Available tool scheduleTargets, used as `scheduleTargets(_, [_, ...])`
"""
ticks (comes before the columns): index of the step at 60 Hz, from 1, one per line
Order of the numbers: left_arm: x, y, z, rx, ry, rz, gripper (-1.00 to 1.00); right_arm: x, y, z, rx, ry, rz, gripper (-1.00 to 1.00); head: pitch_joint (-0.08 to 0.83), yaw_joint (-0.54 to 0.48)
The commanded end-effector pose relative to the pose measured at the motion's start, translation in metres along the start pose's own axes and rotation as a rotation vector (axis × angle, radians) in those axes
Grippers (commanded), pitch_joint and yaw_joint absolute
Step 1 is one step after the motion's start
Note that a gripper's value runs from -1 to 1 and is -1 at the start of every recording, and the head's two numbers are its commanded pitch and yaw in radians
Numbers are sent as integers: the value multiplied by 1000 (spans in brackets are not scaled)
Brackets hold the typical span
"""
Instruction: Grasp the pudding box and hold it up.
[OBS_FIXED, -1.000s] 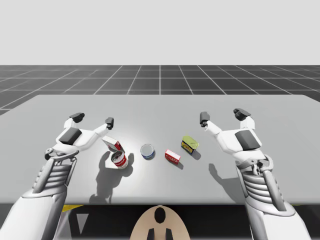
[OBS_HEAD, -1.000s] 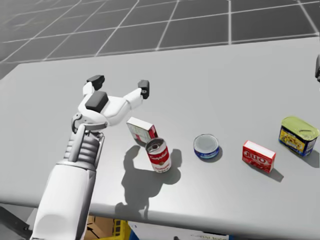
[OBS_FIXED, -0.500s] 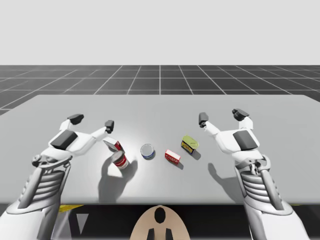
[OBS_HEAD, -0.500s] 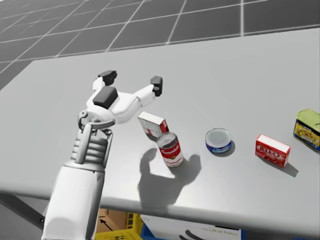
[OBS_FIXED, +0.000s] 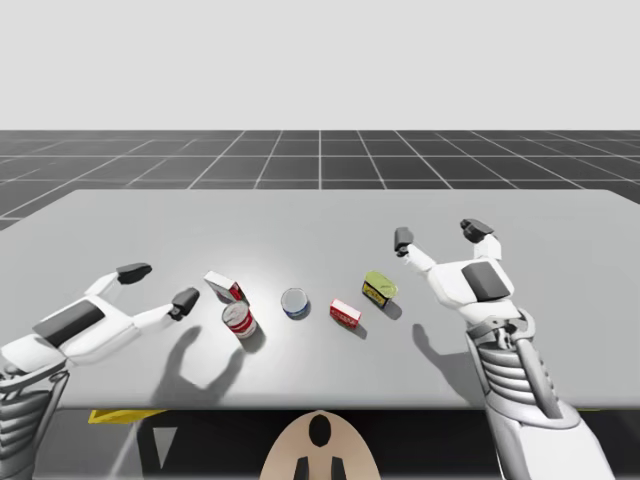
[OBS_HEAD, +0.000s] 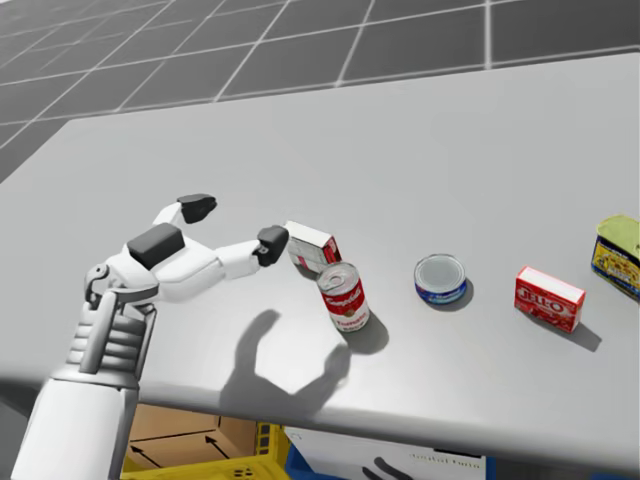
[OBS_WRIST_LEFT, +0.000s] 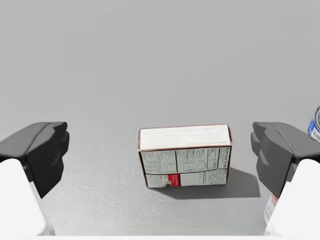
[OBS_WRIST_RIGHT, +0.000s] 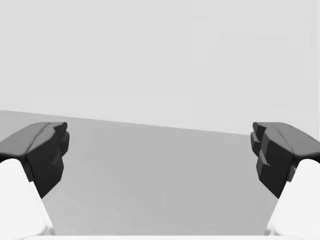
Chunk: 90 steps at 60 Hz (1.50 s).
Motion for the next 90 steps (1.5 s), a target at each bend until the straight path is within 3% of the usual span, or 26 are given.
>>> scheduleTargets(1, [-32,14,4,-60,70,27,-1000,-1,1,0,3,2,1,-1000,631,350])
scheduleTargets(13, [-60,13,-11,-62,119,58,-1000,-1,2,-1,8,-2,5,-1000,633,349])
scheduleTargets(26, [-73,-1,-34,-69,163,44,-1000,-2,3,0,9,-5,8,-1000,640,346])
scheduleTargets(63, [-65,-32,-73,-32,184,60,-1000,1,4,2,13,-11,-1,-1000,646,338])
scheduleTargets(90, [-51,-44,-101,50,178,139,-1000,4,2,3,10,-18,-10,-1000,644,333])
